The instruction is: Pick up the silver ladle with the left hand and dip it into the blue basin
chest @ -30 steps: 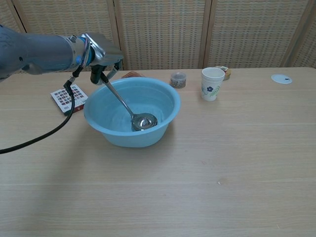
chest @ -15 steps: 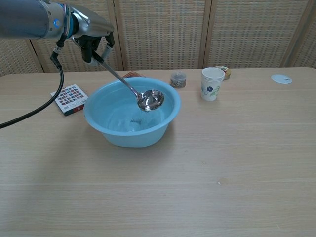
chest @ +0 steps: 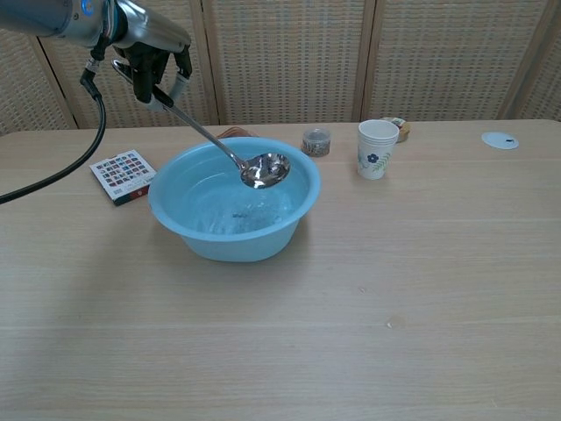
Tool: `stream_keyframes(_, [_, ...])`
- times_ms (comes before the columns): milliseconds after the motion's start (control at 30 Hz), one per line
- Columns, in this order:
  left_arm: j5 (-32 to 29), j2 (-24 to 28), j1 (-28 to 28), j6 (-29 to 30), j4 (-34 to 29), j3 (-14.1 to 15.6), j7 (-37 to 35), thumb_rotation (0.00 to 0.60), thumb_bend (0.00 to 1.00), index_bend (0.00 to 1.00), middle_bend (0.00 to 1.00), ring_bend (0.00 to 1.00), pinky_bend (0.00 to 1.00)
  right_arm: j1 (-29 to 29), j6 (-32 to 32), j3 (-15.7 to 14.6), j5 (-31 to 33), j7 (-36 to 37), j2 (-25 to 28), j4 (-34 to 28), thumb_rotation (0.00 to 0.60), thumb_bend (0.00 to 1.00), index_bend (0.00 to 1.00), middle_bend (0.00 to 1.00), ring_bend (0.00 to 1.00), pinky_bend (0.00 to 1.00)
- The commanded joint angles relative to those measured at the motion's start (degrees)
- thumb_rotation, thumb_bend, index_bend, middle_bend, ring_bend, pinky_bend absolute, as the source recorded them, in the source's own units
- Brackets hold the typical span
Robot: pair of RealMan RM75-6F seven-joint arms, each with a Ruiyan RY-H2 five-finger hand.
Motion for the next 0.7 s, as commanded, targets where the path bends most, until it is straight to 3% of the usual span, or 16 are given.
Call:
stream_keyframes(33, [-9.0,2.6,-4.5,-0.4,-2.2,1.7,3.1,0.600,0.64,0.91,0.99,0.99,1.00,0.0,0.1,0.0,0.0,-0.1,0.0,-0.1,0.600,0.00,0.00,0.00,0.00,0.00])
stream_keyframes(233, [-14.7,3.8,-7.1,-2.8,-2.3,3.2,4.2,0.600,0.66,0.92,0.99,0.99,1.00,-0.1,0.2,0.0,0.0,-0.2,0.0,-0.2,0.600,0.00,0.00,0.00,0.00,0.00])
stream_keyframes(700, [-19.3,4.4,-10.5,-1.0,-3.5,5.8,5.5,0.600,0.67,0.92,0.99,0.99,1.00,-0.1,0.4,0.0,0.0,-0.7,0.0,-0.5,0.600,0.00,0.00,0.00,0.00,0.00])
